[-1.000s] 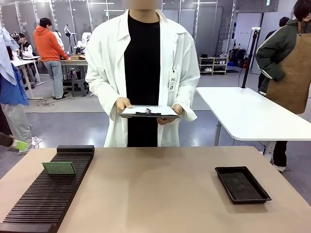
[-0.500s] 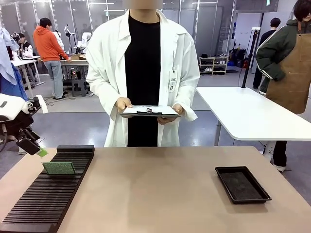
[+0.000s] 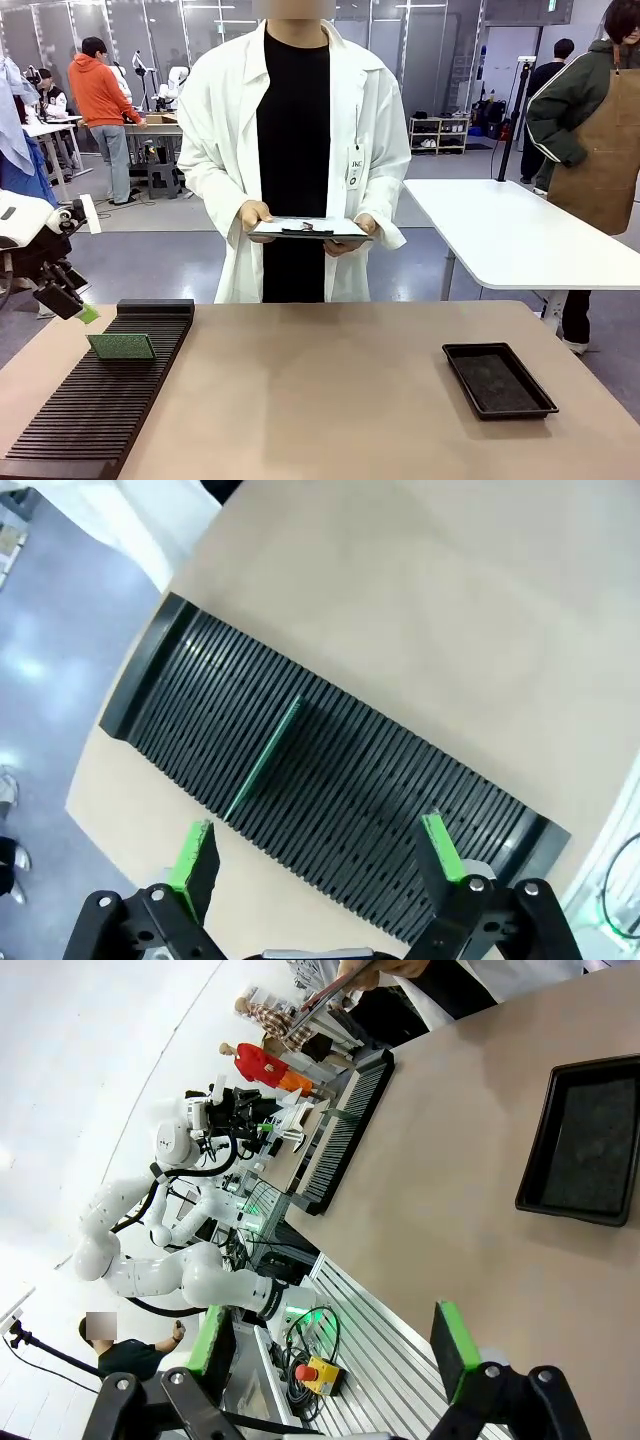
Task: Inspect the PCB.
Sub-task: Pick up the Blank PCB and present it to the human.
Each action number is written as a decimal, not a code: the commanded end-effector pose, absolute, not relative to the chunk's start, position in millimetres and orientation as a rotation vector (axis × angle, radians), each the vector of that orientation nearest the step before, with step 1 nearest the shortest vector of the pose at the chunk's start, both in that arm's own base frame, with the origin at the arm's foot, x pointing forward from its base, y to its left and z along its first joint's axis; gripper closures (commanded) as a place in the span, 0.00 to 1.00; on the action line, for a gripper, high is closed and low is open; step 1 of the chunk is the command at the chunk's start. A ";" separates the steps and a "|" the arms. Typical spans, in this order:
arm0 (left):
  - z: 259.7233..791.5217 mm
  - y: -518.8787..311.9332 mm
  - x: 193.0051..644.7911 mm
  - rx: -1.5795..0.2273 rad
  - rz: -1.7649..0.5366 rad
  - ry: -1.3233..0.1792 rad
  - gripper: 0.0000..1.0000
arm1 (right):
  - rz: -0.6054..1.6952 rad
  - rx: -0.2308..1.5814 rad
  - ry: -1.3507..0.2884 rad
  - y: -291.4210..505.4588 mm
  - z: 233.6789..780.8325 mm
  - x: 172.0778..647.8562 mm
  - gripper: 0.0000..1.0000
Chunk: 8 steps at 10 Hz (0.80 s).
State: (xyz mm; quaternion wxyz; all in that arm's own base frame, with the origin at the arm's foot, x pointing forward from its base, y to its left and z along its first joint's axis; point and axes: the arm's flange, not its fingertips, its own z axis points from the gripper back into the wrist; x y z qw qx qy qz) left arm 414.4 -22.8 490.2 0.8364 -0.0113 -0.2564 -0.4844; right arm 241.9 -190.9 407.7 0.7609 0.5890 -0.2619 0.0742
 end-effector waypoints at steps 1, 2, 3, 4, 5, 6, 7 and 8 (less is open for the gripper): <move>491.7 -26.1 413.7 -0.022 -1.030 -0.545 0.00 | 0.163 1.292 -0.580 -192.1 410.1 243.3 0.00; 488.8 -26.1 419.6 0.064 -1.119 -0.561 0.00 | 0.163 1.292 -0.580 -192.1 410.1 243.3 0.00; 485.6 -24.8 424.0 0.118 -1.222 -0.576 0.00 | 0.163 1.292 -0.580 -192.1 410.1 243.3 0.00; 478.4 -24.3 433.3 0.203 -1.327 -0.521 0.00 | 0.163 1.292 -0.580 -192.1 410.1 243.3 0.00; 472.9 -23.2 444.7 0.243 -1.369 -0.473 0.00 | 0.163 1.292 -0.580 -192.1 410.1 243.3 0.00; 469.1 -21.9 453.2 0.200 -1.452 -0.450 0.00 | 0.163 1.292 -0.580 -192.1 410.1 243.3 0.00; 461.6 -20.6 463.7 0.209 -1.531 -0.430 0.00 | 0.163 1.292 -0.580 -192.1 410.1 243.3 0.00; 450.0 -19.6 473.8 0.232 -1.576 -0.405 0.00 | 0.163 1.292 -0.580 -192.1 410.1 243.3 0.00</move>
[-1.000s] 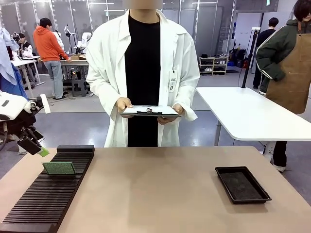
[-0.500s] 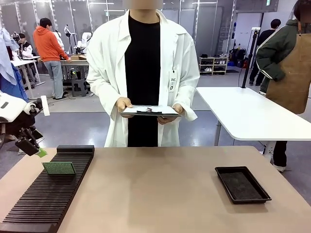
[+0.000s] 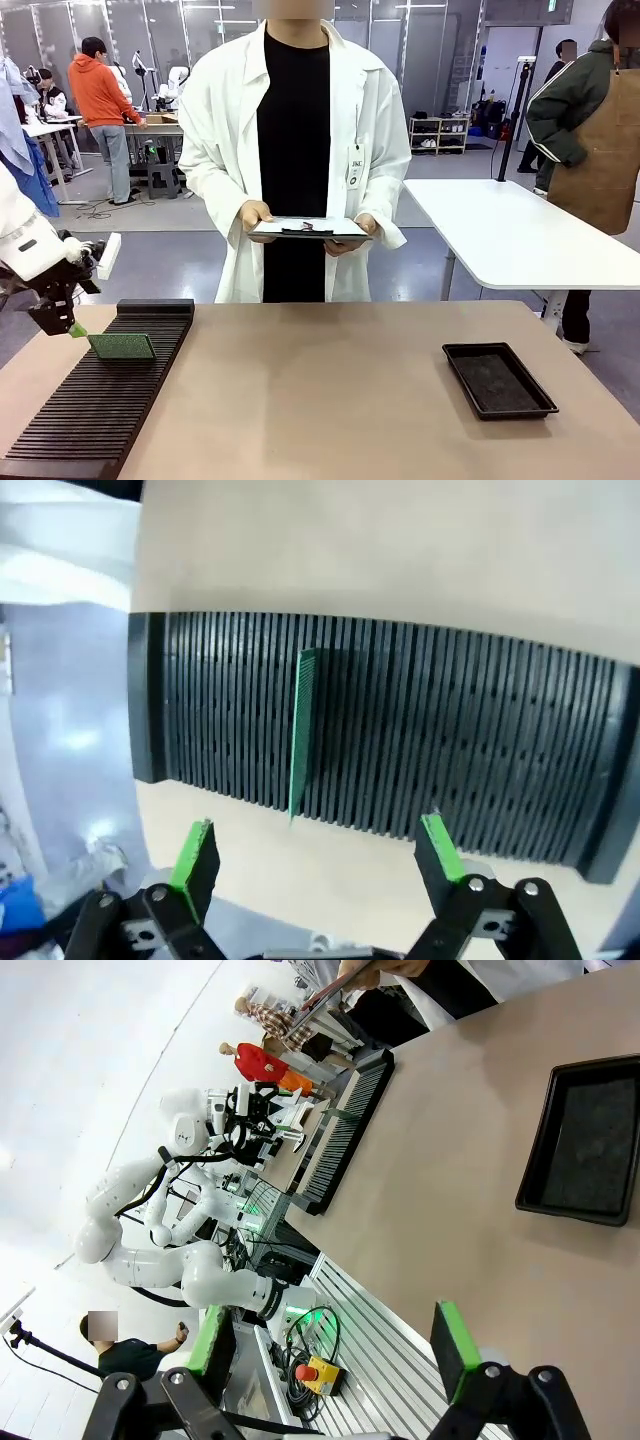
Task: Inspect the PCB.
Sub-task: Pick up the Blank PCB and present it to the human.
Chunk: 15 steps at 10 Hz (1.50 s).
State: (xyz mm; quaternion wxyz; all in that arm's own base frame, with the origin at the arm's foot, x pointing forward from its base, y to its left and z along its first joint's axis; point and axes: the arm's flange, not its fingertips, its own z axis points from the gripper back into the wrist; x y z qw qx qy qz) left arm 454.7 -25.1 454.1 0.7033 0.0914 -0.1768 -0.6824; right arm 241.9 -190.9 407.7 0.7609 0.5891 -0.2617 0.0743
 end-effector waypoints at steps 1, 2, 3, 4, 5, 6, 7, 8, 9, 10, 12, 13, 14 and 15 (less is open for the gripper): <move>442.3 -19.5 479.0 0.238 -1.589 -0.386 0.00 | 0.163 1.292 -0.580 -192.1 410.1 243.3 0.00; 433.9 -20.1 484.3 0.247 -1.603 -0.358 0.00 | 0.163 1.292 -0.580 -192.1 410.1 243.3 0.00; 423.2 -20.9 490.8 0.254 -1.606 -0.330 0.00 | 0.163 1.292 -0.580 -192.1 410.1 243.3 0.00; 408.8 -21.5 498.8 0.254 -1.611 -0.309 0.00 | 0.163 1.292 -0.580 -192.1 410.1 243.3 0.00; 395.5 -20.9 506.2 0.285 -1.600 -0.288 0.00 | 0.163 1.292 -0.580 -192.1 410.1 243.3 0.00; 385.7 -18.6 514.6 0.281 -1.578 -0.284 0.00 | 0.163 1.292 -0.580 -192.1 410.1 243.3 0.00; 380.6 -16.1 520.2 0.247 -1.561 -0.291 0.00 | 0.163 1.292 -0.580 -192.1 410.1 243.3 0.00; 374.2 -13.2 525.4 0.244 -1.561 -0.279 0.00 | 0.163 1.292 -0.580 -192.1 410.1 243.3 0.00; 365.6 -9.9 534.8 0.208 -1.556 -0.276 0.00 | 0.163 1.292 -0.580 -192.1 410.1 243.3 0.00; 361.0 -6.7 540.8 0.205 -1.553 -0.246 0.00 | 0.163 1.292 -0.580 -192.1 410.1 243.3 0.00; 357.3 -4.7 544.2 0.161 -1.548 -0.233 0.00 | 0.163 1.292 -0.580 -192.1 410.1 243.3 0.00; 355.1 -5.4 543.4 0.170 -1.556 -0.218 0.28 | 0.163 1.292 -0.580 -192.1 410.1 243.3 0.00; 353.9 -5.0 544.8 0.195 -1.537 -0.182 0.60 | 0.163 1.292 -0.580 -192.1 410.1 243.3 0.00; 353.8 -3.9 545.2 0.185 -1.526 -0.175 0.87 | 0.163 1.292 -0.580 -192.1 410.1 243.3 0.00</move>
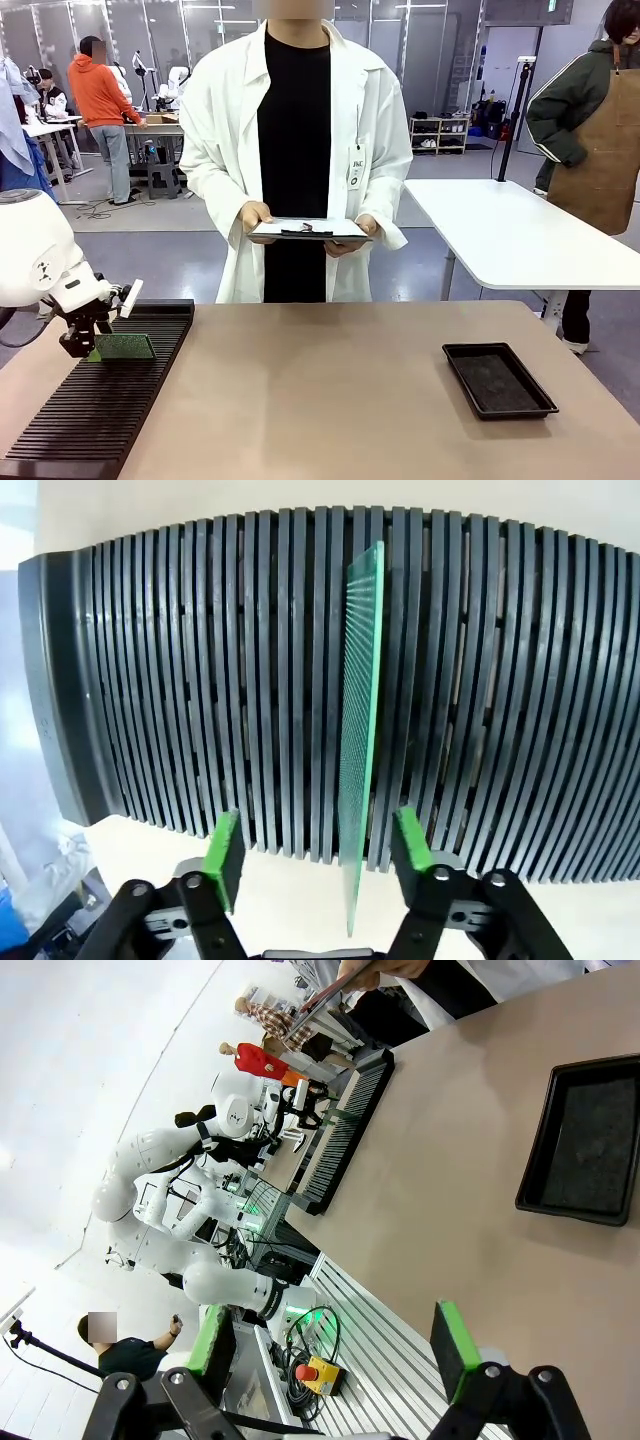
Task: Inspect the PCB.
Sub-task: Pick up the Blank PCB and present it to the human.
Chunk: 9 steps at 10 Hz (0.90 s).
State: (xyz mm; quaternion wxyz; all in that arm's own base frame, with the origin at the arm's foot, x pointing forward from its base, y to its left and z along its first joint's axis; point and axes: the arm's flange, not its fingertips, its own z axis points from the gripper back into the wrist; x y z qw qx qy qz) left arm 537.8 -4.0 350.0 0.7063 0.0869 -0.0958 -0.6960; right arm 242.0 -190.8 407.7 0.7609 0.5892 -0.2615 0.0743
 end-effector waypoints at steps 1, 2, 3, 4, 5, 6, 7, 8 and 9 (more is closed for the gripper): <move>354.0 -3.9 544.7 0.178 -1.532 -0.171 1.00 | 0.163 1.292 -0.580 -192.1 410.1 243.3 0.00; 352.8 -4.8 543.8 0.169 -1.536 -0.158 1.00 | 0.163 1.292 -0.580 -192.1 410.1 243.3 0.00; 350.6 -7.5 543.0 0.157 -1.545 -0.150 1.00 | 0.163 1.292 -0.580 -192.1 410.1 243.3 0.00; 350.5 -9.1 542.2 0.155 -1.549 -0.143 0.96 | 0.163 1.292 -0.580 -192.1 410.1 243.3 0.00; 352.6 -9.4 542.9 0.158 -1.546 -0.132 1.00 | 0.163 1.292 -0.580 -192.1 410.1 243.3 0.00; 353.7 -9.6 542.9 0.167 -1.545 -0.119 1.00 | 0.163 1.292 -0.580 -192.1 410.1 243.3 0.00; 354.0 -10.3 542.6 0.168 -1.541 -0.104 1.00 | 0.163 1.292 -0.580 -192.1 410.1 243.3 0.00; 354.6 -11.4 542.2 0.159 -1.541 -0.101 1.00 | 0.163 1.292 -0.580 -192.1 410.1 243.3 0.00; 355.8 -12.4 541.9 0.156 -1.539 -0.096 1.00 | 0.163 1.292 -0.580 -192.1 410.1 243.3 0.00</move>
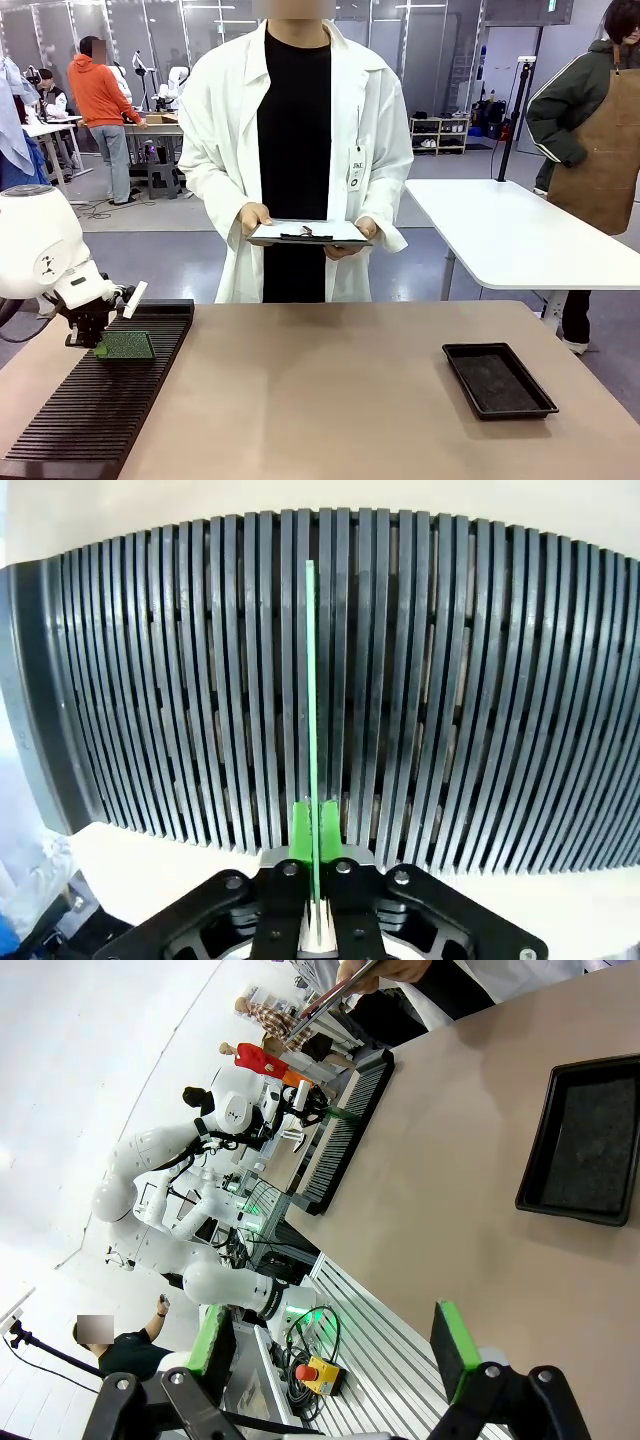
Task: Inspect the PCB.
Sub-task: Pick up the Blank PCB and present it to the human.
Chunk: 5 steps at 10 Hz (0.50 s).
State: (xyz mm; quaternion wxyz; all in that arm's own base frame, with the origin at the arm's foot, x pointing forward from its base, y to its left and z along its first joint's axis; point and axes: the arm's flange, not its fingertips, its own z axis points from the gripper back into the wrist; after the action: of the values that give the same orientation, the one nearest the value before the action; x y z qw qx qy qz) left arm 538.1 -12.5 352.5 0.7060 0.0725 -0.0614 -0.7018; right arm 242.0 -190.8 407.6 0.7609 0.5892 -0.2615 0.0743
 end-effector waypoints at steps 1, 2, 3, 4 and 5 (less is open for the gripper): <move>358.5 -12.8 541.2 0.158 -1.536 -0.092 1.00 | 0.163 1.292 -0.580 -192.1 410.1 243.3 0.00; 373.7 -13.1 534.7 0.193 -1.479 -0.121 1.00 | 0.163 1.292 -0.580 -192.1 410.1 243.3 0.00; 395.4 -10.8 525.3 0.207 -1.389 -0.126 1.00 | 0.163 1.292 -0.580 -192.1 410.1 243.3 0.00; 419.9 -3.5 513.7 0.163 -1.309 -0.135 1.00 | 0.163 1.292 -0.580 -192.1 410.1 243.3 0.00; 440.7 7.9 503.3 0.050 -1.216 -0.173 1.00 | 0.163 1.292 -0.580 -192.1 410.1 243.3 0.00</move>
State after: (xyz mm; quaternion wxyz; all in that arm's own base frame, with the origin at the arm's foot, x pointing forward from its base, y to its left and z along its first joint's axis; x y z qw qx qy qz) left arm 517.7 0.5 418.6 0.7853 0.0621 -0.0736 -0.6115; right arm 242.1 -190.7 407.5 0.7610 0.5893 -0.2611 0.0743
